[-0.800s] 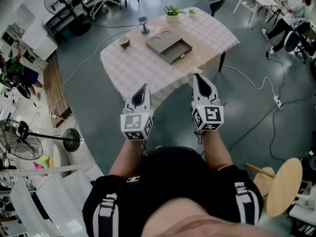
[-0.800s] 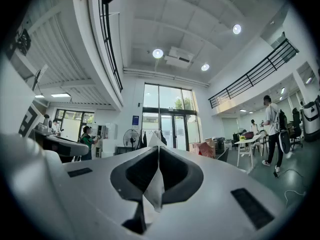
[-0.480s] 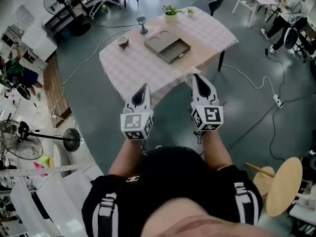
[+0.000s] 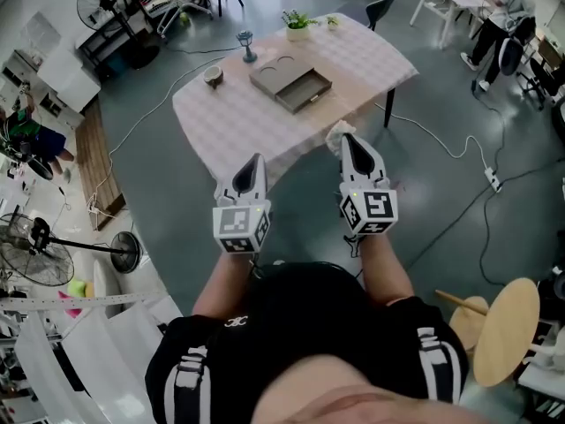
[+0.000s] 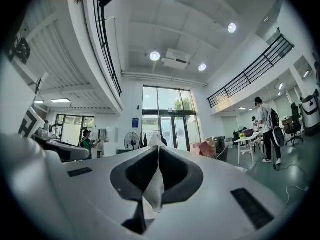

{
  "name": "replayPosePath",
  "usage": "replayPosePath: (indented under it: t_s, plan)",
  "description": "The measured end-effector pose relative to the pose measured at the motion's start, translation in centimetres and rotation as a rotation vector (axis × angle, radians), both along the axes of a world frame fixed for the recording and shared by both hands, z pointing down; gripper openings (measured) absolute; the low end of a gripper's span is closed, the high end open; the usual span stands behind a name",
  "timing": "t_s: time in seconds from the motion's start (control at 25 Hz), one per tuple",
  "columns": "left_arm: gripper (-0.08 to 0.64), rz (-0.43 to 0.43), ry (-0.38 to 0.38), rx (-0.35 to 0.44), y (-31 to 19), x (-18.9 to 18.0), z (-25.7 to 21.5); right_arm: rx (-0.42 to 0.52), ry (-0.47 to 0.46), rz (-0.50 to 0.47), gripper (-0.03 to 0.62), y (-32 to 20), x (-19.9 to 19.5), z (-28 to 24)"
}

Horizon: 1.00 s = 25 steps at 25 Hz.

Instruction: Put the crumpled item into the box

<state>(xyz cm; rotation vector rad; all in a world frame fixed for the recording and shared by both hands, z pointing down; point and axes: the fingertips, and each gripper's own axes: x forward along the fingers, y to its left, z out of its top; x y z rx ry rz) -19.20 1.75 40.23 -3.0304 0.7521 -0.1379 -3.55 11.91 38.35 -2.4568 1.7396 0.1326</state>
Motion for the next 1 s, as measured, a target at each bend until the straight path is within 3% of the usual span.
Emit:
replayPosePath:
  t_s: [0.48,1.0]
  plan:
    - [-0.009,0.019,-0.007,0.006,6.4,1.6,1.0,0.005,-0.006,0.019,0.011,7.1,1.8,0.8]
    - [-0.009,0.066,0.021,0.029,5.7,5.5,1.5,0.024,0.003,0.036,0.012,6.8,4.4,1.6]
